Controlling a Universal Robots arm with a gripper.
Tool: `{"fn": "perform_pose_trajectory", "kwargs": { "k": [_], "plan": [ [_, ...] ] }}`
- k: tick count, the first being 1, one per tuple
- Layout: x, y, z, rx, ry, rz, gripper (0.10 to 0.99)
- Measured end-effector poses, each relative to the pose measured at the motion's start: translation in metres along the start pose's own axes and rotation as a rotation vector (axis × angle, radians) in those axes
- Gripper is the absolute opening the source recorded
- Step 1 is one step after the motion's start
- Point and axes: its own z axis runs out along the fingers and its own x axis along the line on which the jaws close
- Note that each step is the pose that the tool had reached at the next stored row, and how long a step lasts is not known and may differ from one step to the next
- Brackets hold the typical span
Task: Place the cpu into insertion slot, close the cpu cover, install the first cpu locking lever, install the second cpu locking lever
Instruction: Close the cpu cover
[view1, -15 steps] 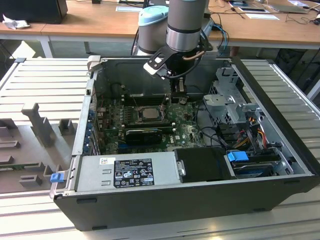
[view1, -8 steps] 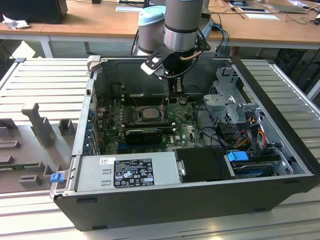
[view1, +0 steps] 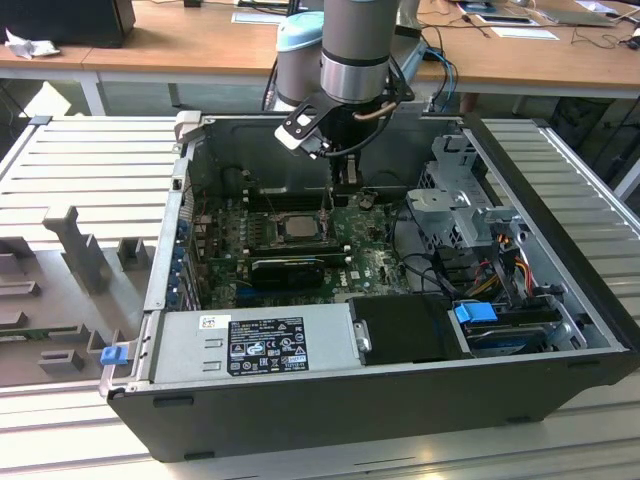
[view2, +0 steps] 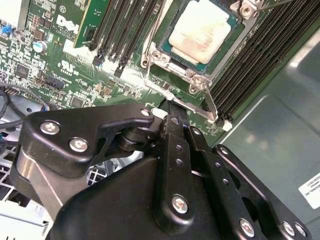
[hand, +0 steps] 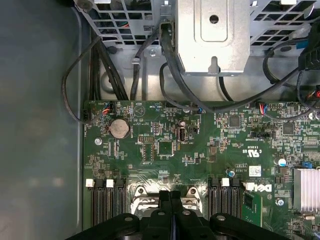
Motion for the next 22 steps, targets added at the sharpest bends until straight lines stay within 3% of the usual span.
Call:
{"fn": "perform_pose_trajectory", "kwargs": {
  "k": [9, 17, 22],
  "plan": [
    [0.0001, -0.0123, -0.0001, 0.0, 0.0, 0.0, 0.106],
    [-0.0002, -0.0185, 0.0175, 0.0, 0.0019, -0.023, 0.106],
    [0.0, -0.0304, 0.0204, 0.001, 0.0026, -0.026, 0.106]
  ]
}}
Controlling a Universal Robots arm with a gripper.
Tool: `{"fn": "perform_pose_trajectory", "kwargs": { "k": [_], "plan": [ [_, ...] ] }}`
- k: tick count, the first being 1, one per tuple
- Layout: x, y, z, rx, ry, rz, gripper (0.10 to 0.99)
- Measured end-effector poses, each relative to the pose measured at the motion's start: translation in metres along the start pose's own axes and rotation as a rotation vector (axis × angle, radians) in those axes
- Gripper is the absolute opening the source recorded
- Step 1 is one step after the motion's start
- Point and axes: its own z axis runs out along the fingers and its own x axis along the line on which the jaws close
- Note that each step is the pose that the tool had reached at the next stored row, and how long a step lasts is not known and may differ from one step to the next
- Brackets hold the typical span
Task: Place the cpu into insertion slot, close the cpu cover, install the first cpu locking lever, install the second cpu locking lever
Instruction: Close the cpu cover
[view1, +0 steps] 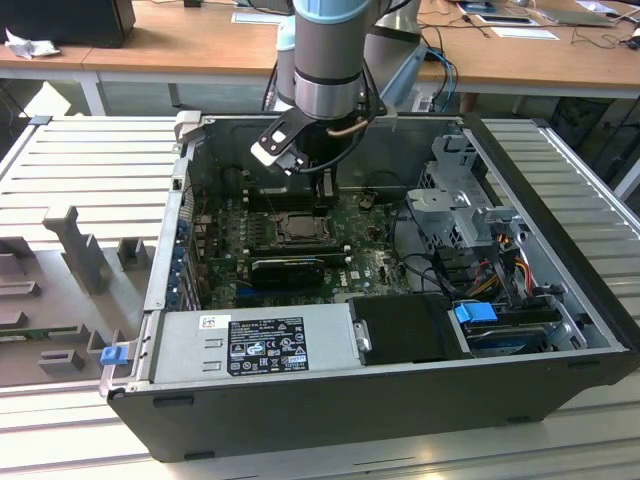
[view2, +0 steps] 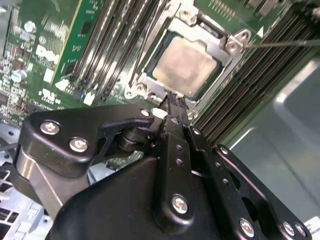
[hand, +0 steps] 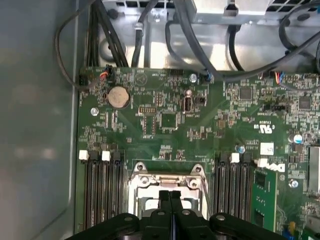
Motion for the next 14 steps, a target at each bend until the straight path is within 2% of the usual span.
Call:
{"fn": "perform_pose_trajectory", "kwargs": {
  "k": [4, 6, 14],
  "plan": [
    [0.0003, -0.0102, 0.0004, 0.0, 0.0002, -0.001, 0.106],
    [0.0004, -0.0129, 0.0002, 0.0, 0.0001, -0.001, 0.106],
    [0.0005, -0.0183, 0.0001, 0.0, 0.0001, -0.001, 0.106]
  ]
}}
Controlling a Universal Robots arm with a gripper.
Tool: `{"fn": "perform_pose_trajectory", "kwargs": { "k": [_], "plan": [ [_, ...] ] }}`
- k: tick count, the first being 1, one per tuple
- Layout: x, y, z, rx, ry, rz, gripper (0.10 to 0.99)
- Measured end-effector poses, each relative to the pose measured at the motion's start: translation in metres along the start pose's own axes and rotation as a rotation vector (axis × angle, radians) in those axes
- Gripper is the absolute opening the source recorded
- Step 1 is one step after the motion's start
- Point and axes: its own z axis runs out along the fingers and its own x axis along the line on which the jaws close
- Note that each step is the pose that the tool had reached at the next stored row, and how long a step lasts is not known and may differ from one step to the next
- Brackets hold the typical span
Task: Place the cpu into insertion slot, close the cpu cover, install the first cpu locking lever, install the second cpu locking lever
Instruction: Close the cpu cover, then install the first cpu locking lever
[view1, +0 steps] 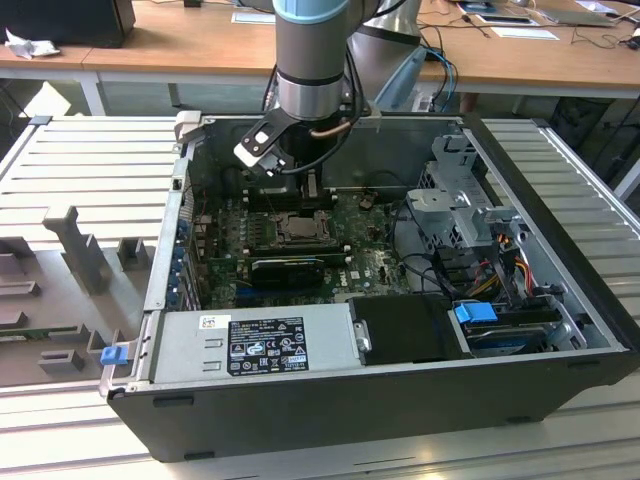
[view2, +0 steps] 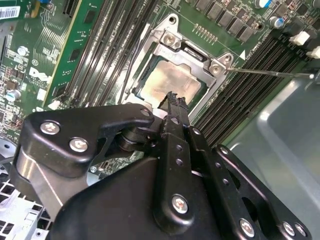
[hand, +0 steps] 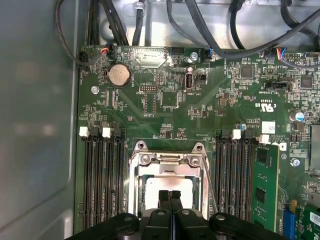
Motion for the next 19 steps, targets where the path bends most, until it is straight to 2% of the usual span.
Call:
{"fn": "perform_pose_trajectory", "kwargs": {
  "k": [7, 19],
  "plan": [
    [0.0, -0.0016, -0.0002, 0.0, 0.0001, 0.0, 0.106],
    [0.0001, -0.0014, -0.0075, 0.0, -0.0006, 0.0, 0.106]
  ]
}}
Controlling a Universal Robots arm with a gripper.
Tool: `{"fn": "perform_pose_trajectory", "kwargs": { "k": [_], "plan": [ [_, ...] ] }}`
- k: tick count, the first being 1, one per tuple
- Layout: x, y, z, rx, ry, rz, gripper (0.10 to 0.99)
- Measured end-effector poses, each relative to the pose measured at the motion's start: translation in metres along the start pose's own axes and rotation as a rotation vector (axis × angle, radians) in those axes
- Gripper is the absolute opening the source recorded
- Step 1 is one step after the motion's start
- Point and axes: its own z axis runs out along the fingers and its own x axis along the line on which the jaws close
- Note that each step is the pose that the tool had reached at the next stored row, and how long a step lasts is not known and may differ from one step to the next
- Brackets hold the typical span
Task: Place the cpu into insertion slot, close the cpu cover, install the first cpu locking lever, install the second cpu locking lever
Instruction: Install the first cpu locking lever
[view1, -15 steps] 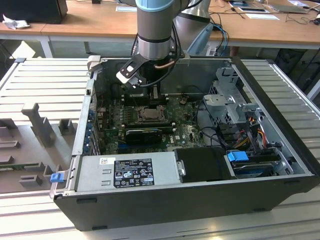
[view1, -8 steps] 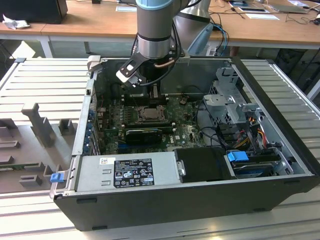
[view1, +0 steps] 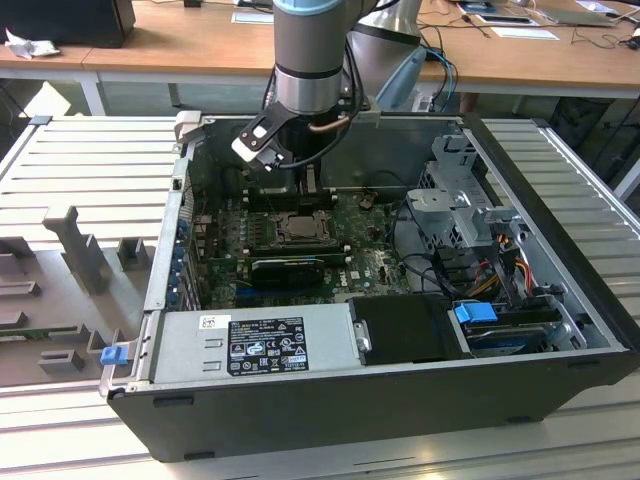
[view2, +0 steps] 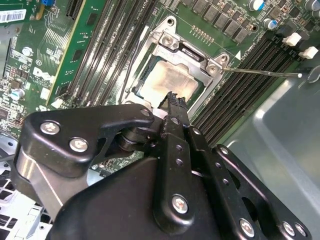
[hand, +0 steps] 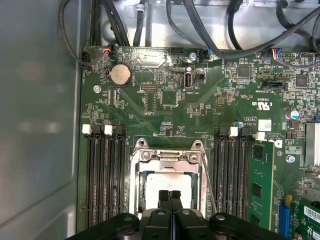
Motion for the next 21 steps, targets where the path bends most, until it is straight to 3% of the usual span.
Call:
{"fn": "perform_pose_trajectory", "kwargs": {
  "k": [21],
  "plan": [
    [0.0002, 0.0004, -0.0153, 0.0, 0.0, 0.0, 0.106]
  ]
}}
